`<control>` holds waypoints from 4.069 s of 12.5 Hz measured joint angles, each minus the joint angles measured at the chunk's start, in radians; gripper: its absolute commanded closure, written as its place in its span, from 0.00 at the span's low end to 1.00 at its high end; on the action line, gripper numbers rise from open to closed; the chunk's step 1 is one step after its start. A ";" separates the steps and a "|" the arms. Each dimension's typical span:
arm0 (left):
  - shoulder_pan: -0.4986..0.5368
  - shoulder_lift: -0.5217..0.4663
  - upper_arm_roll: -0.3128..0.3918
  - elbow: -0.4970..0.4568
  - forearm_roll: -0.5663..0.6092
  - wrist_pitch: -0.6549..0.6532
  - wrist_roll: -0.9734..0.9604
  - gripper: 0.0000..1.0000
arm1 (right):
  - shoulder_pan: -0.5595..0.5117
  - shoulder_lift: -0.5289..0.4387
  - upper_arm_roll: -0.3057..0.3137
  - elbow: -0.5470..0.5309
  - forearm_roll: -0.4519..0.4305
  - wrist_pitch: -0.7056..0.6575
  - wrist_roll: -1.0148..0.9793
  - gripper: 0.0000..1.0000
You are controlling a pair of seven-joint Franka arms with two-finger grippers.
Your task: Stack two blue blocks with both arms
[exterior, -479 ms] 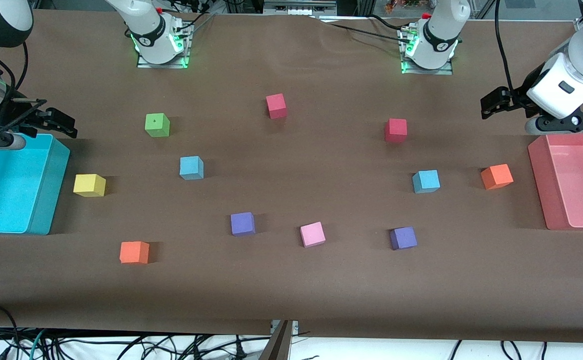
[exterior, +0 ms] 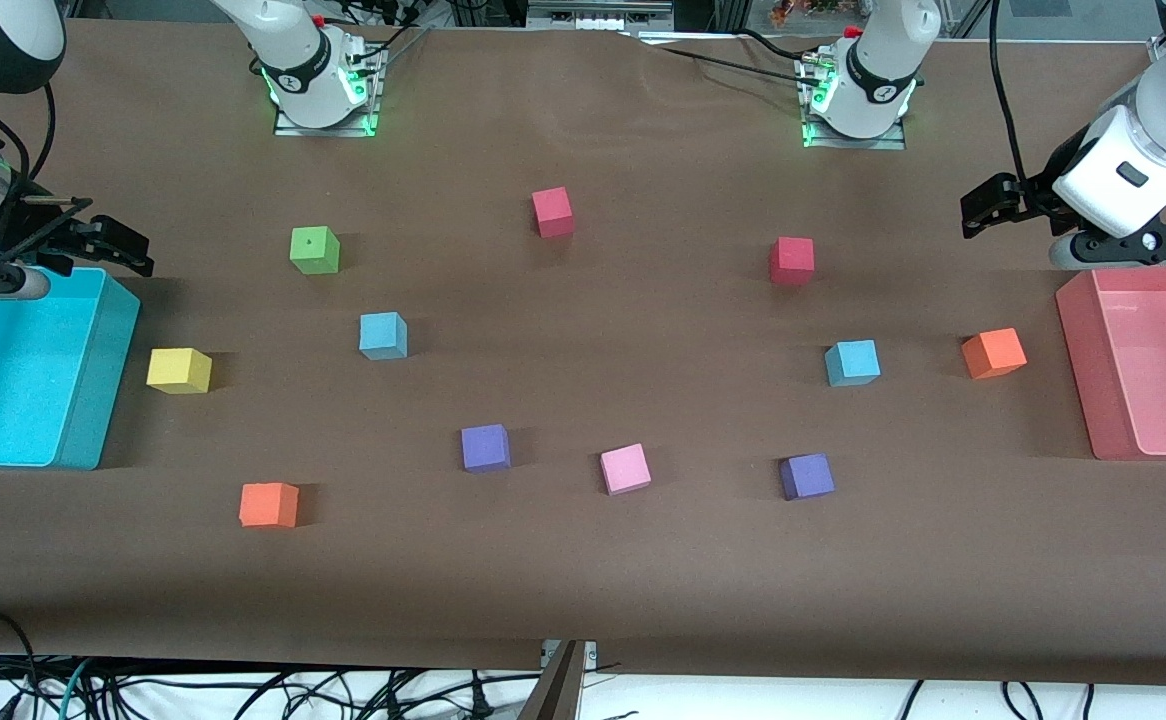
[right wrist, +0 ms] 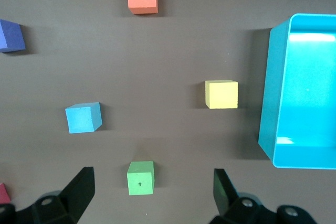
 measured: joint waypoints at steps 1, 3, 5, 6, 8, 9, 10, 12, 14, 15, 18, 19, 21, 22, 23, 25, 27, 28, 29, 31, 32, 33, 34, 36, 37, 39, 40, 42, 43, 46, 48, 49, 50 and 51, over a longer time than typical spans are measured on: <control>0.000 0.000 -0.001 0.000 0.000 0.000 0.000 0.00 | 0.000 0.004 0.000 0.009 0.000 -0.001 0.000 0.00; -0.001 0.000 -0.003 0.000 0.000 0.000 0.000 0.00 | 0.000 0.007 0.001 0.016 0.000 -0.002 0.000 0.00; -0.001 0.000 -0.004 0.000 0.000 0.000 0.000 0.00 | 0.000 0.007 0.001 0.016 0.000 -0.003 0.000 0.00; -0.002 0.000 -0.004 0.000 0.000 0.000 0.000 0.00 | 0.000 0.007 0.001 0.016 0.000 -0.003 0.000 0.00; -0.001 0.000 -0.003 0.000 0.000 0.000 0.000 0.00 | 0.000 0.007 0.001 0.016 0.000 -0.003 0.000 0.00; -0.001 0.000 -0.003 0.000 0.000 0.000 0.000 0.00 | 0.000 0.007 0.001 0.016 0.000 -0.004 0.000 0.00; -0.001 0.000 -0.002 0.000 0.000 0.000 0.000 0.00 | 0.000 0.007 0.001 0.016 0.000 -0.004 0.000 0.00; -0.001 0.000 -0.002 0.000 0.000 0.000 0.000 0.00 | 0.000 0.007 0.001 0.016 0.000 -0.005 0.000 0.00; -0.001 0.000 -0.002 0.000 0.000 0.000 0.000 0.00 | 0.000 0.007 0.001 0.016 0.000 -0.006 0.000 0.00; -0.001 0.000 -0.002 0.000 0.000 0.000 0.000 0.00 | 0.000 0.007 0.001 0.016 0.000 -0.006 0.000 0.00; -0.001 0.000 -0.002 0.000 0.000 0.000 0.000 0.00 | 0.000 0.009 0.002 0.016 0.000 -0.008 0.000 0.00; -0.001 0.000 -0.002 0.000 0.000 0.000 0.000 0.00 | 0.000 0.011 0.002 0.016 0.000 -0.008 0.000 0.00; -0.001 0.000 -0.002 0.000 0.000 0.000 0.000 0.00 | 0.000 0.013 0.002 0.016 0.000 -0.008 0.000 0.00; -0.001 0.000 0.000 0.000 0.000 0.000 0.000 0.00 | 0.000 0.014 0.002 0.016 0.000 -0.008 0.000 0.00; -0.001 0.000 0.001 0.000 0.000 0.000 0.000 0.00 | 0.000 0.015 0.002 0.016 0.000 -0.008 0.000 0.00; -0.001 0.000 0.001 0.000 0.000 0.000 0.000 0.00 | 0.000 0.015 0.002 0.017 0.000 -0.008 0.000 0.00; -0.001 0.000 0.001 0.000 0.000 0.000 0.000 0.00 | 0.001 0.016 0.002 0.017 0.000 -0.009 0.000 0.00; -0.001 0.000 0.001 0.000 0.000 0.000 0.000 0.00 | 0.003 0.018 0.002 0.017 0.000 -0.010 0.000 0.00; -0.001 0.000 0.001 0.000 0.000 0.000 0.000 0.00 | 0.014 0.026 0.003 0.017 0.000 -0.016 0.000 0.00; -0.001 0.000 0.001 0.000 0.000 0.000 0.000 0.00 | 0.071 0.063 0.005 0.016 0.001 -0.034 0.011 0.00; -0.001 0.000 0.001 0.000 0.000 -0.001 0.000 0.00 | 0.108 0.088 0.006 0.016 0.001 -0.034 0.038 0.00; -0.001 0.000 0.001 0.000 0.000 -0.001 0.000 0.00 | 0.145 0.116 0.007 0.016 0.001 -0.029 0.081 0.00; -0.001 0.000 0.002 0.000 0.000 -0.001 0.000 0.00 | 0.178 0.147 0.008 0.015 0.002 -0.014 0.126 0.00; -0.001 0.000 0.002 0.000 0.000 -0.001 0.000 0.00 | 0.232 0.211 0.009 0.006 0.008 0.034 0.198 0.00; -0.001 0.000 0.002 0.000 0.000 -0.001 0.000 0.00 | 0.246 0.243 0.010 -0.005 0.032 0.069 0.214 0.00; -0.001 0.000 0.002 0.000 0.000 -0.002 0.000 0.00 | 0.261 0.287 0.013 -0.063 0.077 0.190 0.217 0.00; -0.001 0.000 0.002 0.000 0.000 -0.002 0.000 0.00 | 0.274 0.297 0.014 -0.110 0.084 0.252 0.233 0.00; -0.001 0.000 0.002 0.000 0.000 -0.003 0.000 0.00 | 0.299 0.301 0.016 -0.215 0.084 0.369 0.293 0.00; 0.000 0.000 0.003 0.000 0.000 -0.003 0.000 0.00 | 0.314 0.302 0.017 -0.263 0.084 0.429 0.301 0.00; -0.001 0.000 0.001 0.000 0.000 -0.003 0.000 0.00 | 0.347 0.315 0.017 -0.362 0.080 0.588 0.307 0.00; -0.002 0.000 -0.004 0.000 0.000 -0.003 0.000 0.00 | 0.353 0.349 0.017 -0.387 0.057 0.681 0.307 0.00; -0.004 0.000 -0.005 0.000 0.000 -0.003 0.000 0.00 | 0.353 0.369 0.017 -0.394 0.048 0.721 0.307 0.00; -0.005 0.000 -0.005 0.000 0.000 -0.004 0.000 0.00 | 0.353 0.386 0.017 -0.398 0.041 0.744 0.307 0.02; -0.004 0.000 -0.004 0.000 0.000 -0.004 0.000 0.00 | 0.353 0.399 0.016 -0.401 0.036 0.757 0.307 0.33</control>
